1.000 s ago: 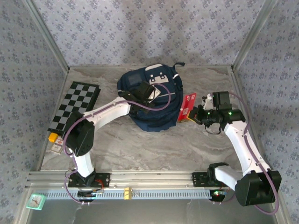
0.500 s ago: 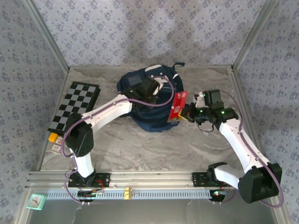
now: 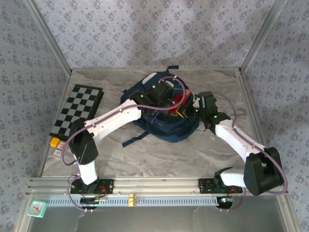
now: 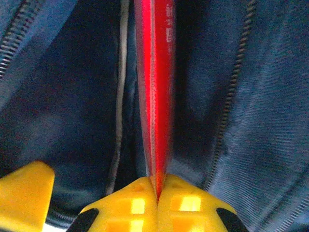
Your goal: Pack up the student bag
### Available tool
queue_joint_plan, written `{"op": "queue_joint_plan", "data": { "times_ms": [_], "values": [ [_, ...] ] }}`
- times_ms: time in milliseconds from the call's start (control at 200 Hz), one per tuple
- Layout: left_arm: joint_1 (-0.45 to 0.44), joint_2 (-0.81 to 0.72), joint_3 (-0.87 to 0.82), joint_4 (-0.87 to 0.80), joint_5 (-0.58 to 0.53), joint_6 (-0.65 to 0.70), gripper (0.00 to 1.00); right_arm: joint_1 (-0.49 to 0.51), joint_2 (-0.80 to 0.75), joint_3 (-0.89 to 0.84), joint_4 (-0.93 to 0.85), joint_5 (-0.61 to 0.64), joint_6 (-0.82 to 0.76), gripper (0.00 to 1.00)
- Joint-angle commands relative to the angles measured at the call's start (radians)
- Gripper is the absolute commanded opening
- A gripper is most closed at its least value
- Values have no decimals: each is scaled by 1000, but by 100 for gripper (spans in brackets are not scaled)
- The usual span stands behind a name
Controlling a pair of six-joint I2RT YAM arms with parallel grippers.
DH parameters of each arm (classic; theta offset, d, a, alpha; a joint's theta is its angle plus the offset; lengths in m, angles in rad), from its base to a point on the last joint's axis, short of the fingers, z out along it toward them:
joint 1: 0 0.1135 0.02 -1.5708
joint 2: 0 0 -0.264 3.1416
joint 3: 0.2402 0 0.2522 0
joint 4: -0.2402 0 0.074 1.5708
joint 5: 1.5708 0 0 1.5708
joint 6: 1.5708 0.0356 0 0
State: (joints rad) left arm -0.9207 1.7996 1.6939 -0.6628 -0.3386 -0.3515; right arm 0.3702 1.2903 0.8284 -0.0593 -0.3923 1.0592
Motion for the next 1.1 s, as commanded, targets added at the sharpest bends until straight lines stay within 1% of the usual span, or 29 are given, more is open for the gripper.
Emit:
{"op": "queue_joint_plan", "data": {
  "times_ms": [0,65,190,245,290,380,480,565,610,665,710,790,915,980,1009,1054,1094],
  "values": [
    [-3,-22,61,26,-32,-62,0,63,38,-2,222,174,60,1],
    [-2,-14,66,26,-21,-69,0,89,80,11,273,173,66,6],
    [14,-11,63,25,-13,-82,0,113,114,32,248,193,54,19],
    [22,-12,62,26,-11,-87,0,116,114,44,202,190,22,26],
    [30,-15,59,24,-6,-89,0,115,105,61,125,198,-11,30],
    [41,-21,53,26,16,-83,0,115,59,75,-35,261,-78,40],
    [42,-34,37,38,29,-65,0,98,8,54,-112,277,-123,48],
    [42,-36,34,38,46,-60,0,63,-10,61,-197,296,-143,51],
    [42,-37,32,38,51,-60,0,39,-4,68,-216,282,-154,50],
    [41,-40,29,41,61,-58,0,3,12,79,-213,240,-155,42],
    [41,-41,27,42,66,-57,0,-9,25,90,-193,217,-159,38],
    [42,-41,29,42,69,-54,0,7,53,128,-186,220,-158,29],
    [42,-31,32,42,95,-62,0,33,107,175,-195,196,-167,21],
    [41,-12,38,23,96,-77,0,33,100,185,-214,207,-183,20],
    [42,-3,40,8,95,-87,0,32,88,182,-224,217,-194,22],
    [41,4,32,2,112,-98,3,24,63,179,-247,224,-214,25],
    [40,5,21,12,161,-106,9,9,39,173,-275,224,-232,28]
  ]
}}
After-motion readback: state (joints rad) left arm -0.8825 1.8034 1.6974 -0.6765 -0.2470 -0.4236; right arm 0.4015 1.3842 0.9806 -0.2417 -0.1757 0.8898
